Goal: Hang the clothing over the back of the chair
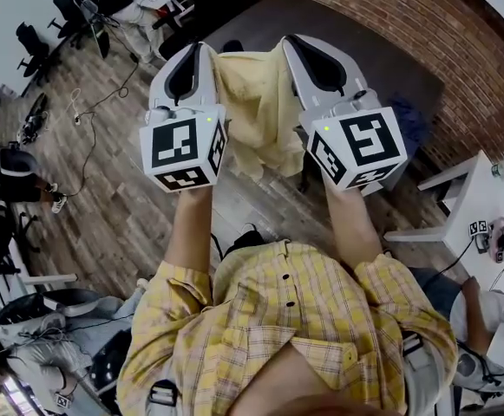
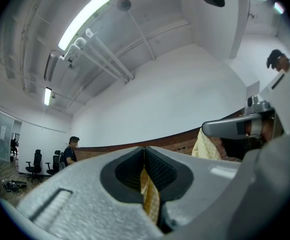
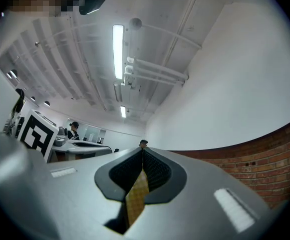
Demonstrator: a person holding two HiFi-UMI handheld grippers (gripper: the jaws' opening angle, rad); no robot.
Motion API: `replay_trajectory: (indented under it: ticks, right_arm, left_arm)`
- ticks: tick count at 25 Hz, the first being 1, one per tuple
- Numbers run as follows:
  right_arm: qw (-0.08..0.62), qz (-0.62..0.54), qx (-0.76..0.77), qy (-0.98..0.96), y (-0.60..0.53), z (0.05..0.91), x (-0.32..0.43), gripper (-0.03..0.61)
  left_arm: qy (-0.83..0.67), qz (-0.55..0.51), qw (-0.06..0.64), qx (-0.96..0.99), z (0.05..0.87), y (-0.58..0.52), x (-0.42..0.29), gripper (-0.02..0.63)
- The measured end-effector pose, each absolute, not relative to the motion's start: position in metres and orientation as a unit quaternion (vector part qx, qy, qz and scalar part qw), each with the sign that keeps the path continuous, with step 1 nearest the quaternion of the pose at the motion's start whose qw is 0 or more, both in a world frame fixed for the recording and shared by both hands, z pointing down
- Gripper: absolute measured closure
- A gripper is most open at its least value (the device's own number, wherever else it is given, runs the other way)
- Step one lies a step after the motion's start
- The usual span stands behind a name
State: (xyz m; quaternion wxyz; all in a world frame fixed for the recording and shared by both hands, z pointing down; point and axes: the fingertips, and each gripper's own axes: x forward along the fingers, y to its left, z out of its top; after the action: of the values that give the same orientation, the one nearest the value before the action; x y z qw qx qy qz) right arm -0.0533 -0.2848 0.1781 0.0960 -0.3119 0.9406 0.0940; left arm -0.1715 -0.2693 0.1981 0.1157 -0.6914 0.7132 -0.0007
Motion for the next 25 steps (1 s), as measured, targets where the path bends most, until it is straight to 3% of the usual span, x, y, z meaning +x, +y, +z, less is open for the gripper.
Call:
replay_trajectory:
  ticks: [25]
  right_arm:
    - [0.057,0.099,-0.404,0.908,-0.392,0.182,-0.098,0.568]
  left_arm:
    - [0.651,-0.016,0.109,-0.751,0.199,-0.39,-0.215,0.606]
